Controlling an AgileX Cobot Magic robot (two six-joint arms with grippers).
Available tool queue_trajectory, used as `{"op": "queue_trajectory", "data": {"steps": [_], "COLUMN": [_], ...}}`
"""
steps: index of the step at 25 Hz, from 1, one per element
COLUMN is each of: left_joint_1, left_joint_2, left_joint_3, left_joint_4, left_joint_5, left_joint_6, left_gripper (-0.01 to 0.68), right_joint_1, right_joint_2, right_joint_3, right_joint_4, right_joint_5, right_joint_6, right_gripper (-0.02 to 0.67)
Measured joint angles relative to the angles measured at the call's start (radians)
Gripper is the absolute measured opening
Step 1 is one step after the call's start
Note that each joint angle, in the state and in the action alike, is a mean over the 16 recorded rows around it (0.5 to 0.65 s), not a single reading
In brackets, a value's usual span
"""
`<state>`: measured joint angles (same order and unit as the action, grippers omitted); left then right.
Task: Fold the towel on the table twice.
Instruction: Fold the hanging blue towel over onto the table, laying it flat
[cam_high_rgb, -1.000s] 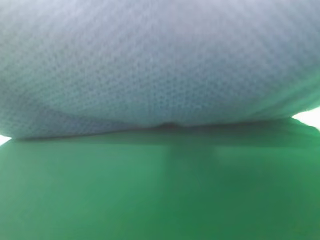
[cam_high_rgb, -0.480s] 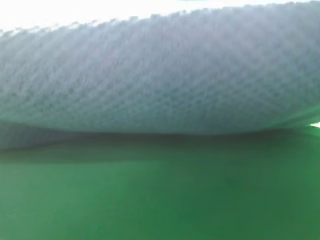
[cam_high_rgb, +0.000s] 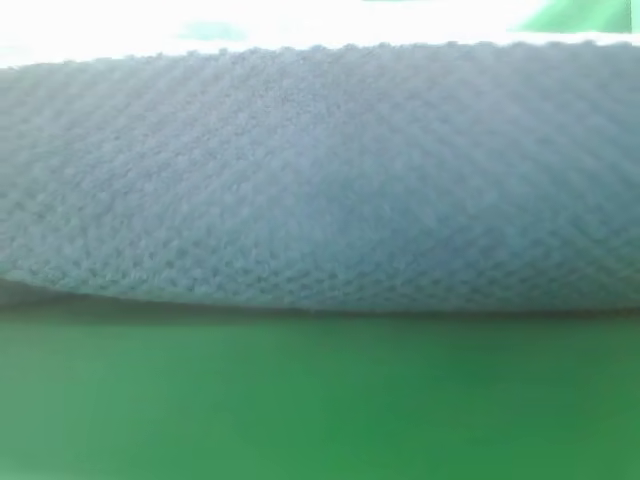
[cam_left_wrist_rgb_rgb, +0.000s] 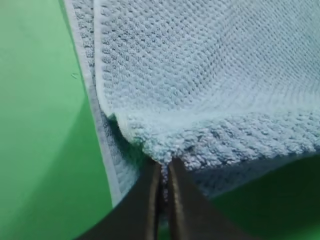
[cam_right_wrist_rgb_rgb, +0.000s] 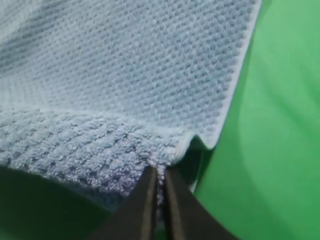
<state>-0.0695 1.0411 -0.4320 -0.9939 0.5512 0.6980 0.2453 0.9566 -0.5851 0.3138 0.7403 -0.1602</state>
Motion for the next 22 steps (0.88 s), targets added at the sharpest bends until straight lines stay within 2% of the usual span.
{"op": "queue_trajectory", "data": {"steps": [11, 22], "left_joint_1": [0.0, 0.0], "left_joint_2": [0.236, 0.553], "left_joint_3": [-0.15, -0.437], "left_joint_4": [-0.23, -0.278], "left_joint_5": [-0.118, -0.134], "left_joint_6": [0.225, 0.299], "left_gripper": [0.0, 0.0], "right_joint_1": [0.0, 0.0], "right_joint_2": [0.279, 0.527], "right_joint_3": [-0.173, -0.323], "right_joint_4": [-0.011, -0.022], "right_joint_5": [-0.154, -0.301], "right_joint_6": [-0.02, -0.041], "right_gripper": [0.0, 0.0]}}
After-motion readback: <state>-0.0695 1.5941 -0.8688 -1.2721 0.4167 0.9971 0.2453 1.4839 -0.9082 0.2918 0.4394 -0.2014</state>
